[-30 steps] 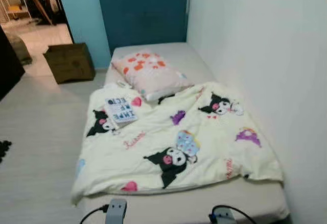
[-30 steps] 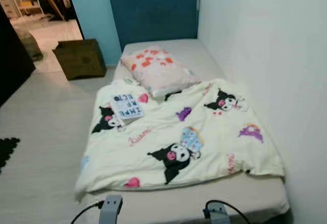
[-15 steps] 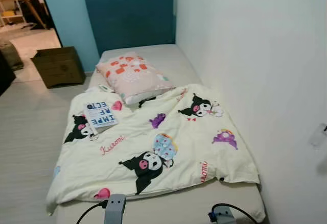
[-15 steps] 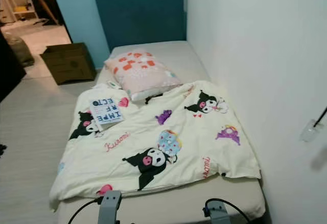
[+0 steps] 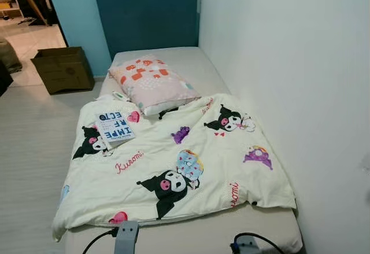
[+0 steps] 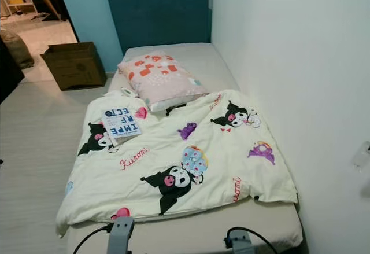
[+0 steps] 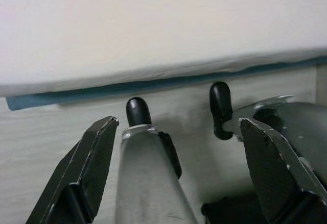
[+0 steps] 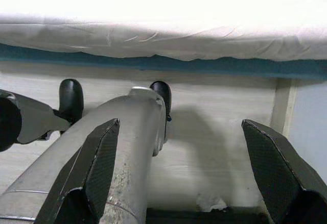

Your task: Clean up the room

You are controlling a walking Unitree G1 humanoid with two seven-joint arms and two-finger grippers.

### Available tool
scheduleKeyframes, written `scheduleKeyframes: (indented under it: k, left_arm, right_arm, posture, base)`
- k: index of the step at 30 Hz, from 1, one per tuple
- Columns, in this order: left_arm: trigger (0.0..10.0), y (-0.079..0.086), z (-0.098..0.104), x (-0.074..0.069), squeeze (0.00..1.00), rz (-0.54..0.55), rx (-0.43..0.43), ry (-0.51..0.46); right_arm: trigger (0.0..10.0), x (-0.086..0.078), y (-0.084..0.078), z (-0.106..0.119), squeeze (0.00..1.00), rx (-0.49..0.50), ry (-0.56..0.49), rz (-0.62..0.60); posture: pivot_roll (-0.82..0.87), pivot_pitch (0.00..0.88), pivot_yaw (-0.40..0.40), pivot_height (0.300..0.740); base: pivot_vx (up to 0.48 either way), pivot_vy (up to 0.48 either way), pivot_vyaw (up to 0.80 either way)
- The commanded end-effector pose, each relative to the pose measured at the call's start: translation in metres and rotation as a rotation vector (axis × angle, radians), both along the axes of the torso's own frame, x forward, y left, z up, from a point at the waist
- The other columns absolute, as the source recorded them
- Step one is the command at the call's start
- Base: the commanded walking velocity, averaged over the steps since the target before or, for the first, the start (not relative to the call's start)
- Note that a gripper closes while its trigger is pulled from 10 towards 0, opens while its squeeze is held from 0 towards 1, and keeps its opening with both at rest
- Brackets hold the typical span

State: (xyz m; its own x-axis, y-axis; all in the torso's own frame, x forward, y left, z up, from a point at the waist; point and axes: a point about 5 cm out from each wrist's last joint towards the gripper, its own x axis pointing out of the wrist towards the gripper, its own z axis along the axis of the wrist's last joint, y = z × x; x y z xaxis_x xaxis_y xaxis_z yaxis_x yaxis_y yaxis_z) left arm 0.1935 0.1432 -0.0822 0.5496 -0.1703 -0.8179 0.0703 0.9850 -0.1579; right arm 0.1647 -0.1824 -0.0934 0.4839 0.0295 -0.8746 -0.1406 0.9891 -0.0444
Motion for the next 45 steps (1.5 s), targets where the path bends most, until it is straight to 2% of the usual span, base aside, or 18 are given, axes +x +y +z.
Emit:
scheduleKeyframes:
  k: [1,10,17,23,26,30,34,37,41,44,45]
  left_arm:
    - [10.0,-0.002,-0.002,-0.004,0.00,0.009,-0.007,0.016]
    - [10.0,0.001,-0.002,-0.004,0.00,0.012,0.003,0.017]
    - [10.0,0.002,-0.002,-0.004,0.00,0.011,0.004,0.015]
    - [10.0,0.000,-0.002,-0.004,0.00,0.000,-0.001,0.012]
    - [10.0,0.001,-0.002,-0.004,0.00,0.009,0.002,0.010]
    - [10.0,0.004,0.001,0.002,0.00,0.026,0.016,-0.019]
    - [10.0,0.009,0.004,0.008,0.00,0.054,0.015,-0.045]
    - [10.0,0.017,0.010,0.017,0.00,0.120,-0.003,-0.089]
    - [10.0,0.025,0.015,0.024,0.00,0.173,-0.012,-0.119]
    - [10.0,0.034,0.018,0.027,0.00,0.232,-0.016,-0.141]
    - [10.0,0.041,0.019,0.028,0.00,0.274,-0.019,-0.150]
  right_arm:
    - [10.0,0.001,-0.004,0.001,0.00,-0.013,-0.008,-0.012]
    - [10.0,0.025,-0.005,0.012,0.00,-0.023,-0.093,0.003]
    - [10.0,0.030,-0.005,0.015,0.00,-0.030,-0.111,0.007]
    - [10.0,0.034,-0.004,0.017,0.00,-0.035,-0.124,0.019]
    - [10.0,0.035,-0.004,0.018,0.00,-0.036,-0.128,0.018]
    - [10.0,0.049,-0.003,0.026,0.00,-0.035,-0.191,0.024]
    - [10.0,0.058,-0.004,0.032,0.00,-0.004,-0.230,-0.013]
    - [10.0,0.072,-0.008,0.042,0.00,0.041,-0.286,-0.070]
    - [10.0,0.082,-0.013,0.050,0.00,0.073,-0.330,-0.123]
    - [10.0,0.090,-0.021,0.057,0.00,0.106,-0.369,-0.198]
    - [10.0,0.094,-0.026,0.061,0.00,0.149,-0.392,-0.266]
  posture:
    - [-0.17,0.020,0.025,0.740]
    - [-0.17,0.020,0.029,0.740]
    - [-0.17,0.021,0.028,0.740]
    - [-0.17,0.020,0.025,0.740]
    - [-0.17,0.022,0.024,0.740]
    - [-0.16,0.031,0.024,0.740]
    - [-0.16,0.032,0.025,0.740]
    - [-0.16,0.037,0.023,0.740]
    - [-0.16,0.037,0.023,0.740]
    - [-0.14,0.043,0.018,0.740]
    - [-0.14,0.042,0.018,0.740]
  base:
    - [0.000,0.000,0.00]
    - [0.000,0.000,0.00]
    - [0.000,0.000,0.00]
    - [0.000,-0.480,0.00]
    - [0.000,0.000,0.00]
    - [0.000,0.000,0.00]
    - [0.000,0.000,0.00]
    - [0.000,0.000,0.00]
    - [0.000,0.000,0.00]
    - [0.000,0.000,0.00]
    - [0.000,0.000,0.00]
